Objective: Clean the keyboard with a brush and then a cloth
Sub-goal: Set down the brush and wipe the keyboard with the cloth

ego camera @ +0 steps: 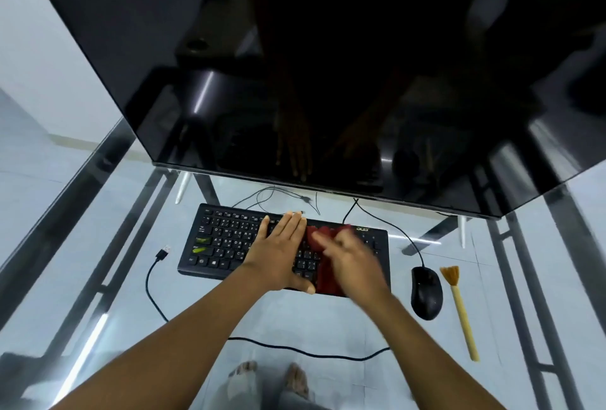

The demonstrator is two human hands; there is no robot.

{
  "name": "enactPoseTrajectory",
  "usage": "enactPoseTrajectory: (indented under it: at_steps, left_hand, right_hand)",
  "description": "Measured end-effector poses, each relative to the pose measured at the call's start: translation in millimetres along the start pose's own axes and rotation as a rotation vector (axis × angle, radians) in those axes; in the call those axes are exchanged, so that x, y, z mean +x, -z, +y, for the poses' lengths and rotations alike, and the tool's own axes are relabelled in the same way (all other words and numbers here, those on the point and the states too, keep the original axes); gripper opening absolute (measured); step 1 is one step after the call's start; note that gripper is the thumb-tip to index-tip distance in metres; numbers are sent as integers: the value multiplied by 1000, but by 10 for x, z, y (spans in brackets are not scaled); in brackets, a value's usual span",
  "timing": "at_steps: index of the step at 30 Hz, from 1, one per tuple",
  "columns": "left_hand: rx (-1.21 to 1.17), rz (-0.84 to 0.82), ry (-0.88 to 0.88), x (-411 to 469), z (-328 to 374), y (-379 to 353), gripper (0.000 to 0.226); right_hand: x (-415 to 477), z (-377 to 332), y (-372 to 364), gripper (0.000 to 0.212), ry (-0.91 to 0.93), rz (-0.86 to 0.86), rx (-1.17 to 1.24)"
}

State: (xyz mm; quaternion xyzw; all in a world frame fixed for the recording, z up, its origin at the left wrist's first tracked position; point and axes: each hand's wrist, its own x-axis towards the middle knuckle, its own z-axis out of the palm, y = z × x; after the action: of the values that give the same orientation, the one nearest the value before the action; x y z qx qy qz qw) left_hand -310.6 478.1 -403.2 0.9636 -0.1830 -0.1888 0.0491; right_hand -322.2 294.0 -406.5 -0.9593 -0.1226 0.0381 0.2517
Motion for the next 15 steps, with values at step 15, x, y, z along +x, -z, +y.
enactPoseTrajectory:
  at_steps: [15]
  left_hand:
    - [17,-30,53,71,74,42,139]
  right_hand:
    - [-412,248,-52,36,-71,162,-171]
